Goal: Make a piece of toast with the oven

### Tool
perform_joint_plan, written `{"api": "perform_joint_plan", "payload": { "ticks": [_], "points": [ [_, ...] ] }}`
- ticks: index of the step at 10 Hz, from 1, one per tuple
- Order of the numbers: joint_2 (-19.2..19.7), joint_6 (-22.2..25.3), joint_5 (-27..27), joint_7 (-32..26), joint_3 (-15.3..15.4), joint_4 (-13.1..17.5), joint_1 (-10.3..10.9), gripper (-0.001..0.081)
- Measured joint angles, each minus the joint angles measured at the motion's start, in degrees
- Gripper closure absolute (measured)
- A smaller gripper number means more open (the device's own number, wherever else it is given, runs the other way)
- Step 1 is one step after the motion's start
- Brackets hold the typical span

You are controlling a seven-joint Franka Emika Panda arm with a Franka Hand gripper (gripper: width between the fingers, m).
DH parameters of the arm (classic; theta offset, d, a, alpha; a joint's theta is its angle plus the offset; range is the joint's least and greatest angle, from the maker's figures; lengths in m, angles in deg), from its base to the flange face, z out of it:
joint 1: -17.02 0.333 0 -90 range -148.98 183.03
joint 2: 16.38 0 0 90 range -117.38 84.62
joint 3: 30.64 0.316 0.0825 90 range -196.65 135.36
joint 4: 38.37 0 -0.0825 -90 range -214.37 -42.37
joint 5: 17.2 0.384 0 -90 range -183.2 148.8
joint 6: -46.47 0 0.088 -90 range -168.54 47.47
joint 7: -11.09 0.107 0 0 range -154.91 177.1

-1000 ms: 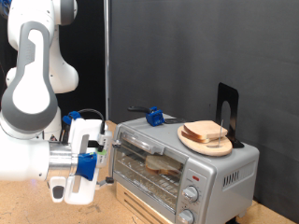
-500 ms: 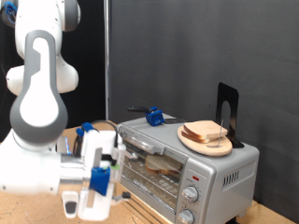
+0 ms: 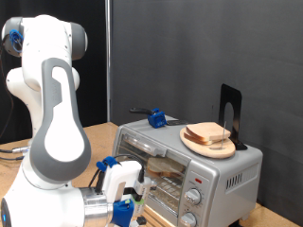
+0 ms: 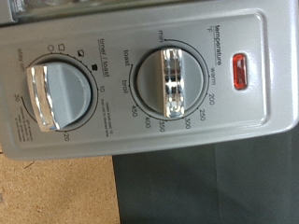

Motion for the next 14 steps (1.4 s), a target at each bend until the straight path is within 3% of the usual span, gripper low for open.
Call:
{"api": "perform_joint_plan", "payload": {
  "ticks": [4, 10, 14],
  "points": [
    [0.6, -3.9, 2.4, -9.9, 0.7, -1.0, 0.2, -0.0002],
    [8.5, -6.0, 4.0, -9.8, 3.5, 8.2, 0.8, -0.0002],
    [10.6, -5.6, 2.2, -9.2, 3.7, 10.7, 2.2, -0.0002]
  ]
}}
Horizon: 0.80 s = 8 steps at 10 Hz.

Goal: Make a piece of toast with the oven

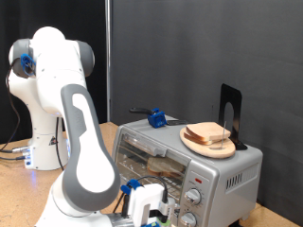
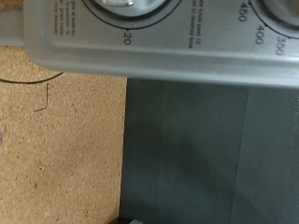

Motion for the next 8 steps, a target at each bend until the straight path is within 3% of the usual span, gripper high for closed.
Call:
{"api": "perform_joint_plan", "payload": {
  "ticks": [8],
  "points": [
    [0.9, -0.5, 0.0, 0.0, 0.6, 1.1, 2.3, -0.0002]
  ]
}}
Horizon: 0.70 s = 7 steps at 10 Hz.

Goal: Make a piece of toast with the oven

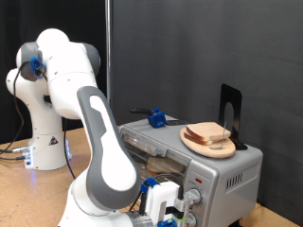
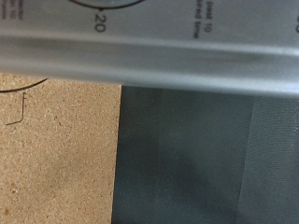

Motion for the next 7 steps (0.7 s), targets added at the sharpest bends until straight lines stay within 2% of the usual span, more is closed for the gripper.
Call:
{"api": "perform_joint_plan", "payload": {
  "ticks": [7],
  "points": [
    [0.0, 1.8, 0.3, -0.3, 0.8, -0.2, 0.0, 0.0007]
  ]
}}
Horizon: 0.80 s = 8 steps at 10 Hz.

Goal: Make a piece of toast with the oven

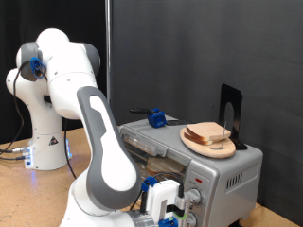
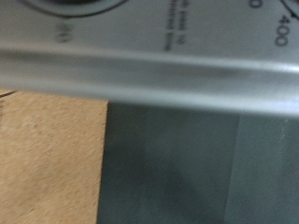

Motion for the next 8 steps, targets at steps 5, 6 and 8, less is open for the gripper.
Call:
{"api": "perform_joint_plan", "payload": {
  "ticks": [5, 6, 8],
  "points": [
    [0.4, -1.5, 0.5, -1.4, 0.6, -0.5, 0.0, 0.0693],
    [0.4, -1.5, 0.5, -1.8, 0.6, -0.5, 0.0, 0.0693],
    [0.4, -1.5, 0.6, -2.9, 0.6, -0.6, 0.0, 0.0708]
  ]
}}
